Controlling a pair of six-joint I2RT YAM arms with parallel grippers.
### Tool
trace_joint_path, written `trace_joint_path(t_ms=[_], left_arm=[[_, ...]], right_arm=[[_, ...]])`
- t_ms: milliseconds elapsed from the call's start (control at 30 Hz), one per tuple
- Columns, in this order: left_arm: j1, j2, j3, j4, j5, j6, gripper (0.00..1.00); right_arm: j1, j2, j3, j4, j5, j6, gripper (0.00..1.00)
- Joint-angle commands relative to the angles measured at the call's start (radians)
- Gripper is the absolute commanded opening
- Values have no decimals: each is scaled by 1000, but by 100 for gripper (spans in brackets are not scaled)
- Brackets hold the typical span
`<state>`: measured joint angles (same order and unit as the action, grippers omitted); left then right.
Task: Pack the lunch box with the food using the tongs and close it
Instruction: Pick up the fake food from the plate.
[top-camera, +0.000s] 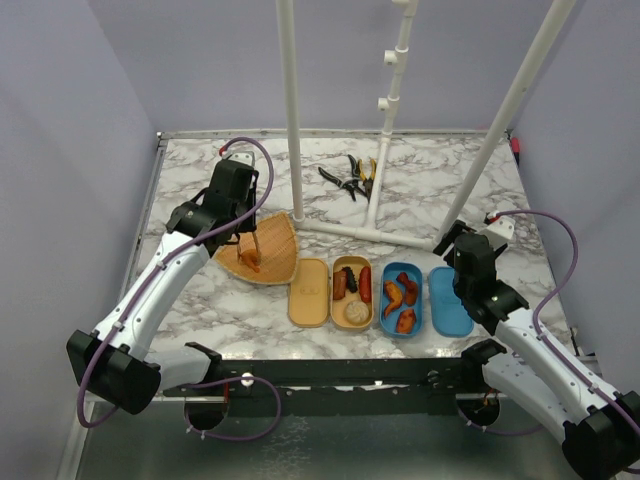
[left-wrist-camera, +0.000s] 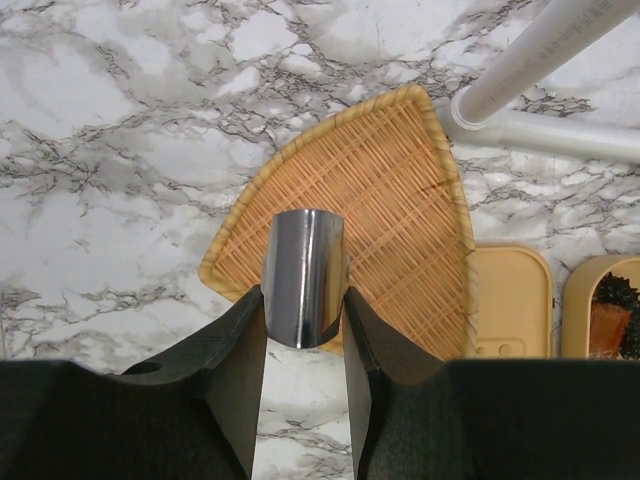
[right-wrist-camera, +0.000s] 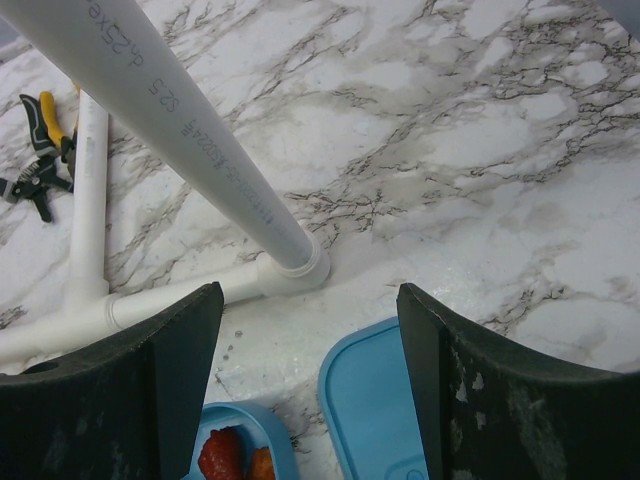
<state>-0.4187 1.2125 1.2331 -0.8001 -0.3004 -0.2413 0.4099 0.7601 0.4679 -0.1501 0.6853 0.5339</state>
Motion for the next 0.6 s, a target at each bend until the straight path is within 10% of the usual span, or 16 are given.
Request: trace_joint_path(t_ms=[0, 567], left_arm=[[7, -22, -27, 41, -23, 13, 35], [8, -94, -26, 76, 52, 29, 30]], right_arm=[[-7, 4, -15, 25, -9, 5, 75], [-7, 7, -14, 29, -8, 1, 75]])
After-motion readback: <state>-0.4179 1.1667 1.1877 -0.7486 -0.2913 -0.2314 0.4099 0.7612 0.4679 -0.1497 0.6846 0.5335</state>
